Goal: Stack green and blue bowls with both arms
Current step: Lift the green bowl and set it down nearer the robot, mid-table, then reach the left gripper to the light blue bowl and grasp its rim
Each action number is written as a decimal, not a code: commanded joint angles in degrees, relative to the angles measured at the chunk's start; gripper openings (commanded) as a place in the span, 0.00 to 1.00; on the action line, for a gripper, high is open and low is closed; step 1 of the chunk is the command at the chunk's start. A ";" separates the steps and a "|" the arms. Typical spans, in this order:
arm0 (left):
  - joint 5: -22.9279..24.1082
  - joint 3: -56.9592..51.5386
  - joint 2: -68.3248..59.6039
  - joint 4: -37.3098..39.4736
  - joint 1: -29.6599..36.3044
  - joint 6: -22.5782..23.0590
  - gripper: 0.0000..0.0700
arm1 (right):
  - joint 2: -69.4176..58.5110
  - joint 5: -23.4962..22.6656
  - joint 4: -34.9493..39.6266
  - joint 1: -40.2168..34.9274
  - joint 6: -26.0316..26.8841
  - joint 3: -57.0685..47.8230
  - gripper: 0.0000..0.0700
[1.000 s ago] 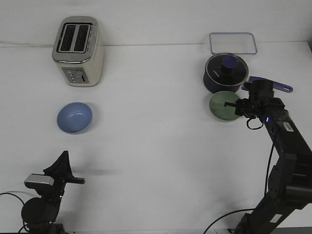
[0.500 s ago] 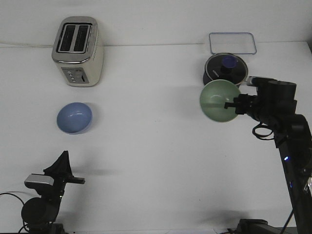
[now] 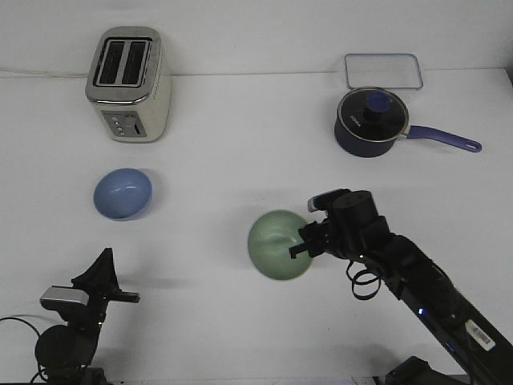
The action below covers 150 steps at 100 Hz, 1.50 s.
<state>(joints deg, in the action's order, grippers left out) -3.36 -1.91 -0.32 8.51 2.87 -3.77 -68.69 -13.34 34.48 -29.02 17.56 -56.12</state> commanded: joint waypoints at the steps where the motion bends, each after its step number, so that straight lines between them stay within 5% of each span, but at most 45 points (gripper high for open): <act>1: -0.09 1.11 0.04 0.57 0.04 -0.11 0.02 | -1.90 0.28 -1.77 -1.75 2.78 1.01 0.00; 43: -0.09 1.09 0.04 0.68 0.04 -4.76 0.02 | -12.17 0.28 -3.96 -6.88 2.29 2.86 0.00; 61: -0.04 0.61 0.04 0.79 0.04 -7.50 0.02 | -12.81 0.48 -4.02 -6.99 2.12 2.86 0.29; 89: 0.81 -2.19 0.02 -0.17 0.02 -19.47 0.02 | -5.68 0.61 -4.42 -5.51 -1.64 1.86 0.32; 116: 7.63 -15.45 -7.39 -12.83 -0.02 -19.47 0.02 | 10.32 8.55 -4.98 -0.74 -8.09 1.01 0.32; 150: 8.28 -39.95 -44.54 -23.96 -2.99 -13.62 0.02 | 30.05 16.94 -14.40 0.07 -7.32 15.50 0.32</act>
<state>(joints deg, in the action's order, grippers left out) 4.64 -37.23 -36.73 -13.91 0.62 -20.23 -39.97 3.14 20.69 -28.64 9.89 -43.07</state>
